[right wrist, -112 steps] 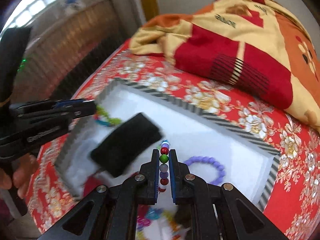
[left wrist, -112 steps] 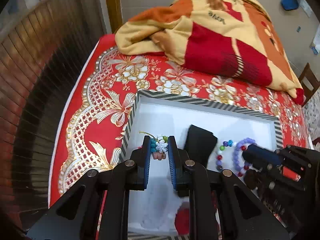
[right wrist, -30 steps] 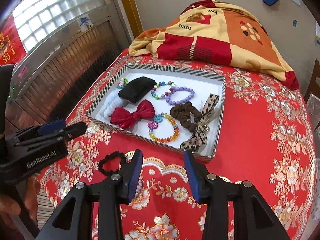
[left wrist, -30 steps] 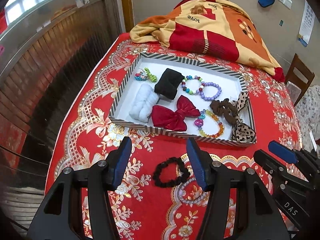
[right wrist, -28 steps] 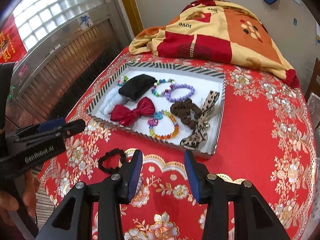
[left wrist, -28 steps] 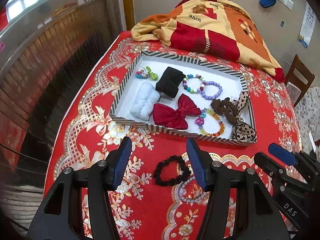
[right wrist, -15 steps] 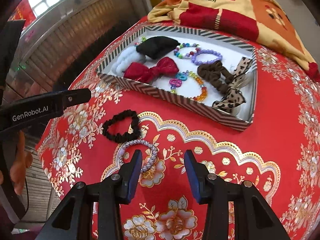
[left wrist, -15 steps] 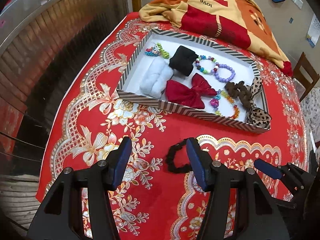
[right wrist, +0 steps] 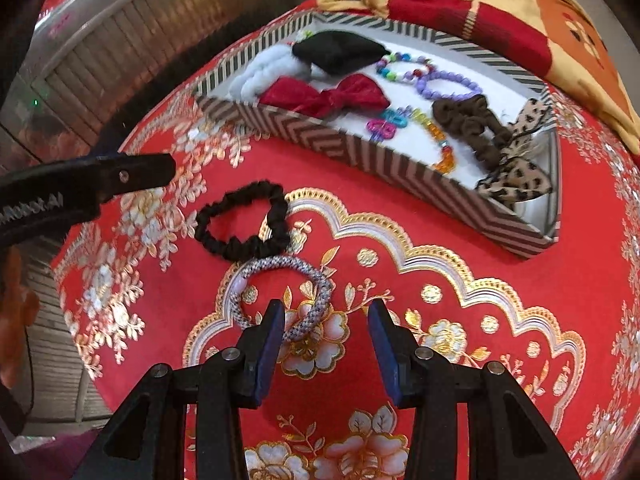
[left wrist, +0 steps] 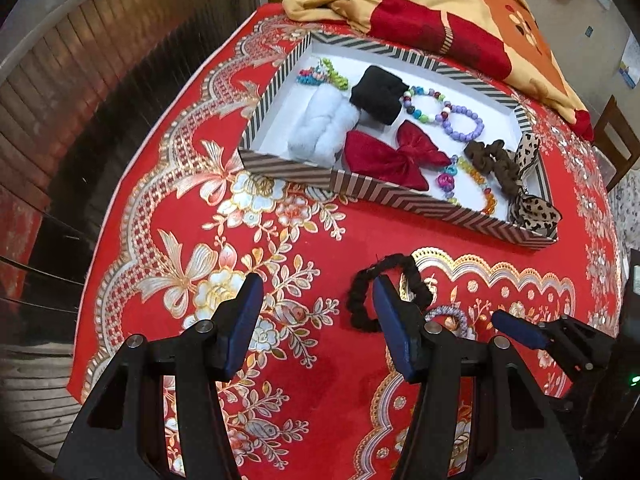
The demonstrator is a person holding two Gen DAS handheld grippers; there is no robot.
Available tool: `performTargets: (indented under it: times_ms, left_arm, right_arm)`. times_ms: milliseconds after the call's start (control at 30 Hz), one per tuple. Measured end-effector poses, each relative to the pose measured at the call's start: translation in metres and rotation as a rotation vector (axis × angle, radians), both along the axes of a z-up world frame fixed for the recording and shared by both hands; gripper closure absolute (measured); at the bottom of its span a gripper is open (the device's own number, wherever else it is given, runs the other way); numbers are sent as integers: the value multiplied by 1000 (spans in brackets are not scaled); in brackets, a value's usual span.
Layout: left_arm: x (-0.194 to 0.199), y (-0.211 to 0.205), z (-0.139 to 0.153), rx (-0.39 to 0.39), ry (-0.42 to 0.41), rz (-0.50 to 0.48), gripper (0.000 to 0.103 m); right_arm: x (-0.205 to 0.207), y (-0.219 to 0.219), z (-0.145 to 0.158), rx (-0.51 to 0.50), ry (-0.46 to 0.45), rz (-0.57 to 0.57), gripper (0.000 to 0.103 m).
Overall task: Organize jewelry
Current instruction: 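Lower the left tool over the black scrunchie while the right lowers over the silver braided bracelet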
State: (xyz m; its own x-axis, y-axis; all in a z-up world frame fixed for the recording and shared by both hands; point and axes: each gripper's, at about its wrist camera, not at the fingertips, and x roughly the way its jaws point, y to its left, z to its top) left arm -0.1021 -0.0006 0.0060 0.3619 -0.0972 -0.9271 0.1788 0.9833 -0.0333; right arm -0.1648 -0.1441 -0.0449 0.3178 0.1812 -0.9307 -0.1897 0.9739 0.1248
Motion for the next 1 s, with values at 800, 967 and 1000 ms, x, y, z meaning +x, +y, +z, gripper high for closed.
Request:
performTargets:
  times_ms: [800, 967, 1000]
  left_arm:
    - [17, -17, -46, 18, 85, -98, 46]
    - [18, -28, -56, 29, 91, -145, 47]
    - [18, -29, -58, 33, 87, -152, 48]
  right_arm:
    - [1, -14, -5, -94, -39, -55, 62]
    - [-1, -16, -6, -90, -82, -66, 68]
    - [-2, -16, -6, -96, -86, -64, 70]
